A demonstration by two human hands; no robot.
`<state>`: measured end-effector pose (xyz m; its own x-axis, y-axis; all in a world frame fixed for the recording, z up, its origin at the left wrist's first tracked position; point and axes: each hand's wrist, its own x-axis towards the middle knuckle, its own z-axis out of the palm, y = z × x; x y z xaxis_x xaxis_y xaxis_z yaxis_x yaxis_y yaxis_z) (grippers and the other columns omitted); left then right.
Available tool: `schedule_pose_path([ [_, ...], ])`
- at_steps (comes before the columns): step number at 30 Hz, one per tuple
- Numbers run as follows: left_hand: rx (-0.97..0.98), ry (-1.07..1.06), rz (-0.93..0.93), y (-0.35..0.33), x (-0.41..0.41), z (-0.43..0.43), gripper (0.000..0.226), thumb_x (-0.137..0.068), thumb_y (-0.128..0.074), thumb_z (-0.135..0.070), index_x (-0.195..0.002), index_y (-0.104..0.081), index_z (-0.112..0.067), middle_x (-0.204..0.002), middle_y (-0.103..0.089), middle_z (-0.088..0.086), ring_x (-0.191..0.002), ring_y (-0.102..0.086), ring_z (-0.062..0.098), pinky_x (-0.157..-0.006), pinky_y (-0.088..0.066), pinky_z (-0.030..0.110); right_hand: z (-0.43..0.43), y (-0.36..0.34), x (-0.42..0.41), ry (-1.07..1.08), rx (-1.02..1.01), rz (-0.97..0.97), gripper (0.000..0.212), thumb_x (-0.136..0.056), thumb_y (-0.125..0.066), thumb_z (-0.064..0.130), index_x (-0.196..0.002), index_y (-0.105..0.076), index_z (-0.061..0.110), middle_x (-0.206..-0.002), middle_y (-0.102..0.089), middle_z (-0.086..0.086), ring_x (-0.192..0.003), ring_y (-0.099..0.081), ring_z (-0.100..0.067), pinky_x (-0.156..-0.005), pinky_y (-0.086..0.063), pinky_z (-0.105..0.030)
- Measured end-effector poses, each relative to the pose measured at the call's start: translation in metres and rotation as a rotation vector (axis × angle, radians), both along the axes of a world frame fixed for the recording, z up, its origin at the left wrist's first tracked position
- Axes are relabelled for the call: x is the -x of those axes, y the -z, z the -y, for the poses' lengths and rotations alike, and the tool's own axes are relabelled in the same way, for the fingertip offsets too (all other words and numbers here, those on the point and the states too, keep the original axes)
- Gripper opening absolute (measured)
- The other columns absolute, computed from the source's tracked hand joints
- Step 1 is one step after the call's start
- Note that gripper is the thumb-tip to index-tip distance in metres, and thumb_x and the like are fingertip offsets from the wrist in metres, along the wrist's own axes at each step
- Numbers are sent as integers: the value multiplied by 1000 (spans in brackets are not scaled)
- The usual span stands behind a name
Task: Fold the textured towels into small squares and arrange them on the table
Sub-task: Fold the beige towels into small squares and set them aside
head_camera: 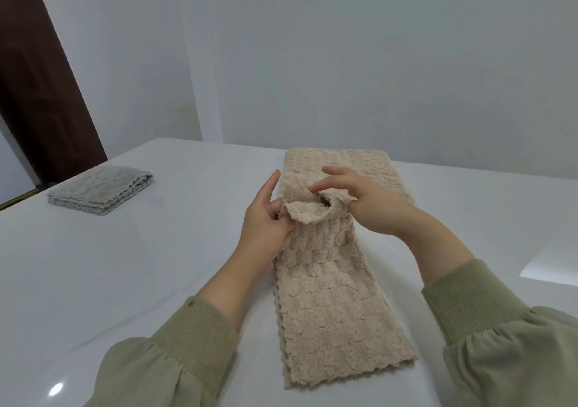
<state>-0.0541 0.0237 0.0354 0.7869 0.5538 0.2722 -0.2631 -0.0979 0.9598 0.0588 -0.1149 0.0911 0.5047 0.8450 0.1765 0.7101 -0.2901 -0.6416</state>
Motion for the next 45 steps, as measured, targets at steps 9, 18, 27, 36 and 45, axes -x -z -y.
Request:
schedule_pose_path([
  [9, 43, 42, -14, -1, 0, 0, 57, -79, -69, -33, -133, -51, -25, -95, -73, 9, -93, -69, 20, -85, -55, 39, 8, -8, -1, 11, 106, 102, 31, -86, -62, 5, -85, -64, 37, -149, -31, 14, -138, -27, -8, -100, -23, -23],
  [18, 14, -61, 45, -4, 2, 0, 8, -87, -64, -17, -85, -70, -21, -76, -71, -9, -75, -66, 7, -68, -55, 24, 6, -8, -4, 220, -94, 96, 24, -79, -72, 18, -67, -51, 22, -129, -56, 7, -121, -48, -13, -95, -41, -34],
  [27, 103, -84, 44, -1, -1, -1, 15, -93, -55, -19, -89, -69, -24, -86, -72, -6, -86, -68, 12, -75, -55, 30, 2, -2, -11, 313, -458, -198, 24, -77, -76, 20, -95, -60, 20, -78, -65, -2, -67, -59, -2, -66, -46, -15],
  [36, 468, 46, 46, 0, -4, -2, 24, -99, -43, -9, -100, -65, -15, -89, -73, 3, -82, -70, 17, -68, -56, 31, 6, 49, -32, 90, -153, -1088, 44, -80, -61, 40, -113, -62, 10, -110, -68, -13, -104, -64, -26, -92, -48, -40],
  [45, 247, -123, -91, 3, -4, -4, 18, -96, -53, -24, -87, -68, -17, -73, -68, -2, -63, -64, 14, -58, -51, 25, 0, 44, -29, 141, -390, -965, 15, -91, -52, 0, -80, -52, 9, -61, -65, -1, -54, -61, -8, -54, -52, -18],
])
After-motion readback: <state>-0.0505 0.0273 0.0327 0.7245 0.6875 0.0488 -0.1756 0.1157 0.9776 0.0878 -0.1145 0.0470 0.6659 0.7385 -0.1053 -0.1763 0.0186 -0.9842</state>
